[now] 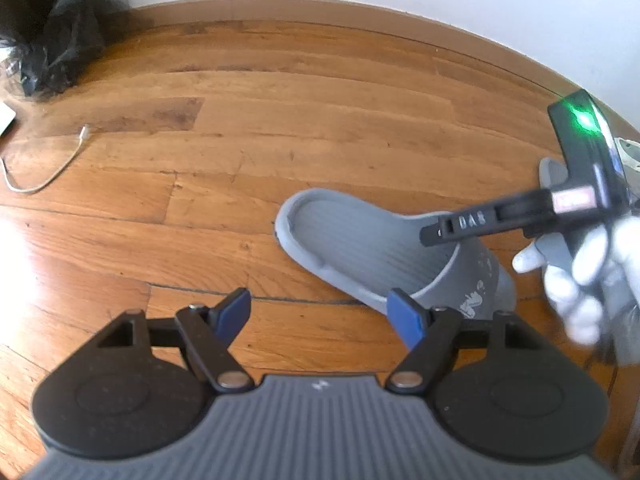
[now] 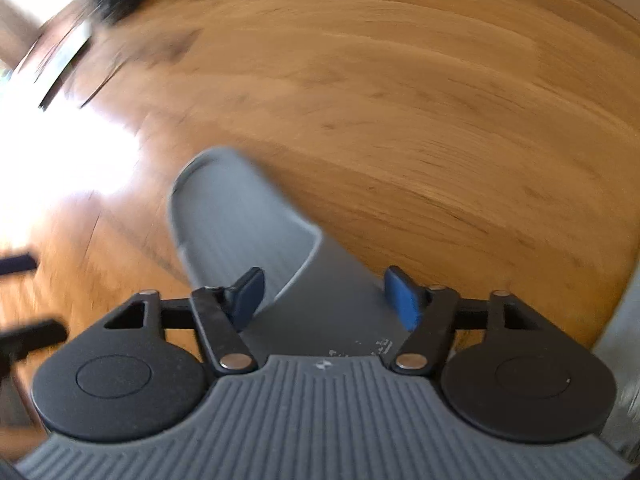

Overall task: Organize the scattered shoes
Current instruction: 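Grasp a grey slide by its heel with the right tool and lift, then carry the grey slide to open floor and set it down with the right tool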

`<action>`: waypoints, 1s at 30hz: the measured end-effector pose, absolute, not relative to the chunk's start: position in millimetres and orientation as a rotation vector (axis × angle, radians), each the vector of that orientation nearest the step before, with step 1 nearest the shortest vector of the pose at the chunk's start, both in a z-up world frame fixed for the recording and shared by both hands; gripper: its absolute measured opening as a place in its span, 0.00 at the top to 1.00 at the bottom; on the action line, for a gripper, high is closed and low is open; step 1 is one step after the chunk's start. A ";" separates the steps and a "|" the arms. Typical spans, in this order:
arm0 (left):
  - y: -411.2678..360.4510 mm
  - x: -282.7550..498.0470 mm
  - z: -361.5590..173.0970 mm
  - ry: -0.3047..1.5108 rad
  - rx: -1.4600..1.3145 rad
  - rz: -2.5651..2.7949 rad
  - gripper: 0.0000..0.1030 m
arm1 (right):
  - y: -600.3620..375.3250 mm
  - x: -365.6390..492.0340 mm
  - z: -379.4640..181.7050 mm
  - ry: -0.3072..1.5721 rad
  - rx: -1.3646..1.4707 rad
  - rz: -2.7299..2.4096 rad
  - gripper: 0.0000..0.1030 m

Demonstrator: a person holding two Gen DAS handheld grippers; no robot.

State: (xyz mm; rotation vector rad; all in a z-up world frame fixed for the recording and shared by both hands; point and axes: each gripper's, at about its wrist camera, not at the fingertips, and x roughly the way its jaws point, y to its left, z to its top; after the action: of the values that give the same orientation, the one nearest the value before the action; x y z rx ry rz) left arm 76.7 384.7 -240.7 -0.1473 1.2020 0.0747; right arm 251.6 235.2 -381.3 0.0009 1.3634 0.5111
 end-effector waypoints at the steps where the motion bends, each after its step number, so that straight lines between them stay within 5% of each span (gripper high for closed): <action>1: 385.0 76.5 -240.4 1.200 -0.154 0.077 0.29 | 233.0 252.9 -382.8 1.373 0.051 0.444 0.50; 5: 386.0 75.1 -242.4 1.201 -0.170 0.078 0.29 | 225.8 256.4 -394.8 1.435 0.214 0.334 0.43; 6: 385.9 74.0 -243.6 1.203 -0.170 0.076 0.29 | 224.1 255.7 -393.4 1.425 0.217 0.371 0.27; 9: 386.3 69.2 -246.1 1.207 -0.165 0.066 0.29 | 219.3 246.1 -375.7 1.298 0.096 0.566 0.00; 19: 389.4 56.2 -253.0 1.220 -0.179 0.056 0.28 | 241.5 193.7 -389.9 1.087 -0.526 1.154 0.01; 30: 403.9 50.4 -253.1 1.216 -0.233 0.139 0.29 | 251.1 235.1 -401.1 1.365 0.300 0.528 0.01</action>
State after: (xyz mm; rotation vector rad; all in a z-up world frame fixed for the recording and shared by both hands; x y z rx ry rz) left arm 50.4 403.9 -253.1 -0.2325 1.2162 0.1385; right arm 235.1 251.1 -401.1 0.2996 1.3646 0.5283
